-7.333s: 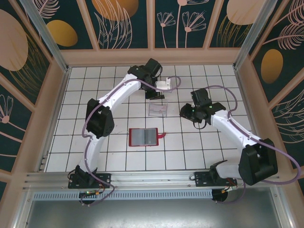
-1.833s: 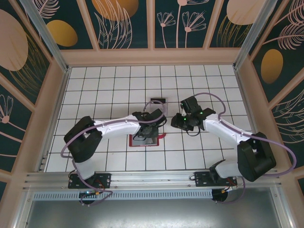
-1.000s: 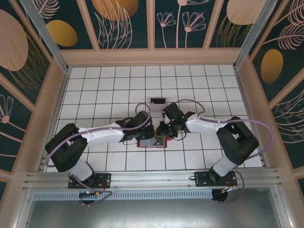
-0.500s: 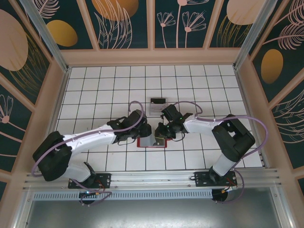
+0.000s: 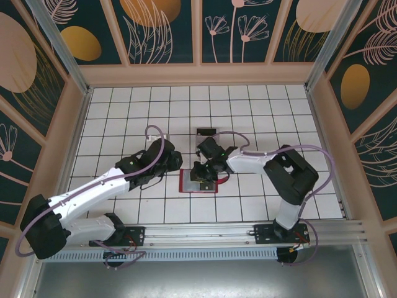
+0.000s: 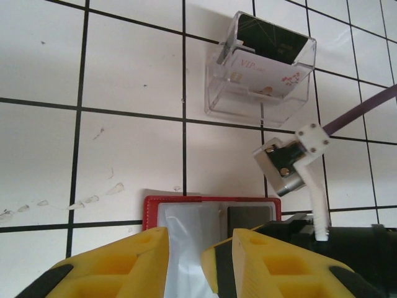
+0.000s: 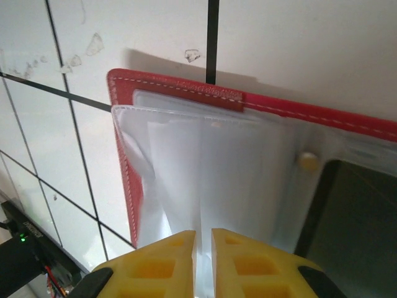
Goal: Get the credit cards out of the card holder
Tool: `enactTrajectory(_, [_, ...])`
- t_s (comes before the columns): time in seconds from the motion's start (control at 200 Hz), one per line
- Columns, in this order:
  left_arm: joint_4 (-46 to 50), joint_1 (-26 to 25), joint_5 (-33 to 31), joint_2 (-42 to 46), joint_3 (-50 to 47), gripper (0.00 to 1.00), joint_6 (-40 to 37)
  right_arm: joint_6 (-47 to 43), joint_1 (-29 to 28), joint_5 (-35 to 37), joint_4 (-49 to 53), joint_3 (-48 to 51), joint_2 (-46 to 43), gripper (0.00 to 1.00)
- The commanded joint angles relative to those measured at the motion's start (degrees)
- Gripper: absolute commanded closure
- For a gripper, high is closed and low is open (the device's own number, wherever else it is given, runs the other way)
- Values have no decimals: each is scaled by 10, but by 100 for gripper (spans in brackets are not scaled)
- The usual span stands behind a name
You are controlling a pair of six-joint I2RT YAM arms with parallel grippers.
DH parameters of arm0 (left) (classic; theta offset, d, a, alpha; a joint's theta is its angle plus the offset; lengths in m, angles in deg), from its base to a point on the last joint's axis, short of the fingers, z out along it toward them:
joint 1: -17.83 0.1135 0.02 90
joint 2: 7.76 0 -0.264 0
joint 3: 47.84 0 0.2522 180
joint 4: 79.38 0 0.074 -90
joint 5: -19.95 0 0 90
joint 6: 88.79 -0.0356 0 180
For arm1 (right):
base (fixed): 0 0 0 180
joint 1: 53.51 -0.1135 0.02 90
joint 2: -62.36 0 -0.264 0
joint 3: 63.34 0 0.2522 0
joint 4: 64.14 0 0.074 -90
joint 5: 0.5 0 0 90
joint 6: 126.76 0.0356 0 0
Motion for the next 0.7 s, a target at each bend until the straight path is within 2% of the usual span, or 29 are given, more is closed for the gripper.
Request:
enactTrajectory(0.0, [26,3,-16,6,-10,66,-3,8,-13,-7,-7,-24,23,85])
enactTrajectory(0.265, [15,4,-10,10,-23,66,3,10,-23,-4,-10,-33,60,86])
enactTrajectory(0.535, [23,3,-23,24,-20,66,6,12,-27,-4,0,-68,28,86])
enactTrajectory(0.696, [32,4,-31,28,-15,66,8,11,-29,-26,-17,-77,47,86])
